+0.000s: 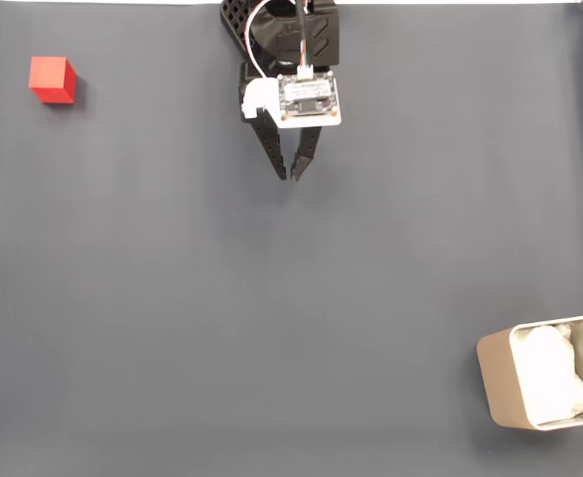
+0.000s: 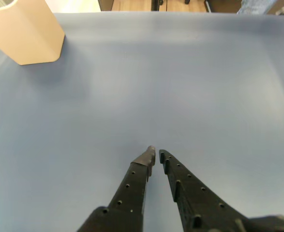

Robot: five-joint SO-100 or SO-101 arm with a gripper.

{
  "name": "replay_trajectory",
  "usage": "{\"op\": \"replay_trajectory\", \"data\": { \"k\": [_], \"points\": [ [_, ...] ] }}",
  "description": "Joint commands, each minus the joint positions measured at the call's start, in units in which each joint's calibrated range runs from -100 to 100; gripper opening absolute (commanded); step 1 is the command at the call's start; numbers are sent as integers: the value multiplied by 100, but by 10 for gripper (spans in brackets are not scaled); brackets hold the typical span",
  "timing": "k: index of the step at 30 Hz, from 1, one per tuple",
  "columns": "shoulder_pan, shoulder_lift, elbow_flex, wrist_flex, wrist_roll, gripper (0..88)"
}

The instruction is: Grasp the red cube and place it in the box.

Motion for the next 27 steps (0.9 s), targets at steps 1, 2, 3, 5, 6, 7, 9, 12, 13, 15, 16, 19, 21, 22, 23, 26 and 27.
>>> {"op": "replay_trajectory", "data": {
  "k": [1,2,3,5,6,7,9,12,13,15,16,19,21,22,23,26,27],
  "points": [
    [-60,431,-839,-215,-54,0],
    [-67,552,-1012,-239,-54,0],
    [-67,665,-1176,-272,-54,0],
    [-67,873,-1477,-321,-34,0],
    [-67,959,-1632,-329,-34,0],
    [-67,1055,-1787,-329,-24,0],
    [-67,1237,-2070,-329,-24,0],
    [-45,1531,-2472,-329,-24,0],
    [-38,1635,-2609,-321,-29,0],
    [-17,1843,-2891,-297,-44,0],
    [-3,1947,-3028,-297,-59,0],
    [90,2277,-3448,-247,-88,0],
    [182,2493,-3749,-157,-127,0],
    [239,2597,-3895,-51,-137,0],
    [303,2701,-4041,48,-151,0],
    [572,2987,-4433,244,-161,0],
    [672,3074,-4552,285,-147,0]
  ]
}}
